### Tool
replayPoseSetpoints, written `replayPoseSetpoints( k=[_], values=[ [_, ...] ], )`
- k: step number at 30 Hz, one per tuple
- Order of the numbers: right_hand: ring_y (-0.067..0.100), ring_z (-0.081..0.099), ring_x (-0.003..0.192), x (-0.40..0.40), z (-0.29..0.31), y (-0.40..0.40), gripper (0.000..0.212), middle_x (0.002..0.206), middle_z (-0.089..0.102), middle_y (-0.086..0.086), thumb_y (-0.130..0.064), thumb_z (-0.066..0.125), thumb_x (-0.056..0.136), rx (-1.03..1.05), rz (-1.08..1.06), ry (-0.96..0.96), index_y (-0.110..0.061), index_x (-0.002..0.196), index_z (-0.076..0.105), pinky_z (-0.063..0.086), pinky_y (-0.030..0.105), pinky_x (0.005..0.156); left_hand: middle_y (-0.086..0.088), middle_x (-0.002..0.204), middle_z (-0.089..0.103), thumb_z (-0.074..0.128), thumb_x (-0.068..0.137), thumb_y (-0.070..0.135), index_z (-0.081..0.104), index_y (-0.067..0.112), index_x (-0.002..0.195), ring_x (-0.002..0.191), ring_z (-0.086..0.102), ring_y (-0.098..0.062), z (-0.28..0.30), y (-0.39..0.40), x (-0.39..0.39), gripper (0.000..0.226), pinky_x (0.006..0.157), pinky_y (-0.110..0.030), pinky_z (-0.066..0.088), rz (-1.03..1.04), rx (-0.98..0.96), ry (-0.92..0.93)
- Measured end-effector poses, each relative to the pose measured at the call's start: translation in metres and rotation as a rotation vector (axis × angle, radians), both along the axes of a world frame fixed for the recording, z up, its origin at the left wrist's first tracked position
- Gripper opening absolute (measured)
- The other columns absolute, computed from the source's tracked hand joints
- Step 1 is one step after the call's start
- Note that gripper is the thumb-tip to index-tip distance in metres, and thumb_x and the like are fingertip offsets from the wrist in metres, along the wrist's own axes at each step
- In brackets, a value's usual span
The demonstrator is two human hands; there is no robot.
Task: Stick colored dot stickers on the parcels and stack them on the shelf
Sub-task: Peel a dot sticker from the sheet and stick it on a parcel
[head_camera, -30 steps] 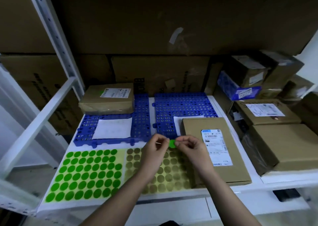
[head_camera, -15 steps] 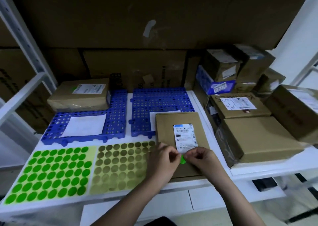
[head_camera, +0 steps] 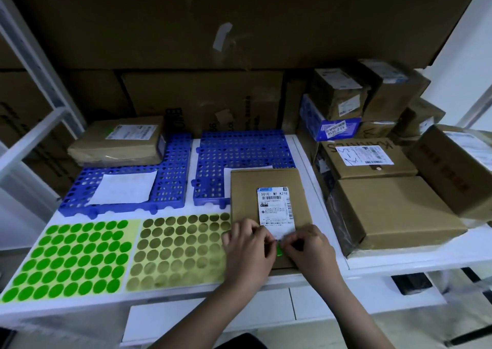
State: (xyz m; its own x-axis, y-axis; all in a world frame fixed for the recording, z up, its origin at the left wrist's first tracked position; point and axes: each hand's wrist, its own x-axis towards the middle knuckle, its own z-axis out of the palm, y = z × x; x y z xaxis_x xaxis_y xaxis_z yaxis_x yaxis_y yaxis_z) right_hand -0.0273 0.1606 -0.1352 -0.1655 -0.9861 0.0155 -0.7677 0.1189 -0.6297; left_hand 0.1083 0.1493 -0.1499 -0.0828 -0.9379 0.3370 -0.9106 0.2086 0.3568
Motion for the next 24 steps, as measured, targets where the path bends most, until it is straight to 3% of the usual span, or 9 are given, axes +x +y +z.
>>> replayPoseSetpoints(
  k=[4, 10, 15, 18, 20, 24],
  values=[
    [0.023, 0.059, 0.09, 0.002, -0.007, 0.0, 0.007, 0.089, 0.054, -0.009, -0.02, 0.076, 0.075, -0.076, -0.022, 0.08, -0.025, 0.074, 0.071, 0.047, 0.035, 0.073, 0.01, 0.081, 0.049, 0.079, 0.056, 0.034, 0.055, 0.031, 0.069, 0.078, 0.049, -0.017, -0.006, 0.002, 0.0, 0.028, 0.067, -0.031, 0.024, -0.022, -0.014, -0.036],
    [0.026, 0.058, 0.066, 0.002, -0.02, 0.0, 0.027, 0.078, 0.056, -0.002, -0.009, 0.086, 0.056, -0.238, 0.008, 0.143, -0.023, 0.065, 0.064, 0.041, 0.031, 0.051, 0.008, 0.084, 0.049, 0.076, 0.058, 0.036, 0.052, 0.031, 0.074, 0.079, 0.05, -0.017, -0.009, 0.001, 0.003, 0.029, 0.069, -0.032, 0.026, -0.048, -0.045, -0.033],
    [0.026, 0.053, 0.086, -0.002, -0.025, 0.005, 0.032, 0.095, 0.057, 0.001, -0.027, 0.082, 0.062, -0.309, -0.095, 0.221, -0.023, 0.089, 0.066, 0.039, 0.034, 0.067, 0.004, 0.1, 0.051, 0.061, 0.065, 0.047, 0.055, 0.029, 0.093, 0.091, 0.05, -0.019, -0.011, 0.001, 0.009, 0.034, 0.075, -0.033, 0.028, -0.012, -0.063, -0.028],
    [0.023, 0.049, 0.106, -0.003, -0.026, 0.005, 0.047, 0.117, 0.057, 0.003, -0.051, 0.053, 0.075, -0.284, -0.182, 0.266, -0.02, 0.11, 0.059, 0.043, 0.039, 0.077, -0.003, 0.124, 0.051, 0.048, 0.071, 0.054, 0.056, 0.026, 0.116, 0.114, 0.049, -0.025, -0.014, -0.003, 0.012, 0.054, 0.092, -0.041, 0.038, 0.025, -0.007, -0.034],
    [0.024, 0.05, 0.114, -0.002, -0.029, 0.004, 0.059, 0.129, 0.055, 0.007, -0.055, 0.045, 0.078, -0.24, -0.172, 0.266, -0.019, 0.123, 0.053, 0.047, 0.043, 0.081, -0.008, 0.133, 0.049, 0.045, 0.073, 0.056, 0.055, 0.023, 0.124, 0.124, 0.045, -0.03, -0.015, -0.007, 0.011, 0.062, 0.097, -0.047, 0.042, 0.027, 0.038, -0.061],
    [0.033, 0.062, 0.109, 0.005, -0.032, 0.006, 0.062, 0.133, 0.055, 0.013, -0.056, 0.042, 0.08, -0.192, -0.129, 0.303, -0.019, 0.129, 0.048, 0.052, 0.044, 0.076, -0.012, 0.138, 0.047, 0.044, 0.074, 0.057, 0.055, 0.022, 0.127, 0.132, 0.038, -0.035, -0.019, -0.01, 0.006, 0.064, 0.098, -0.049, 0.043, 0.006, 0.067, -0.097]
  ],
)
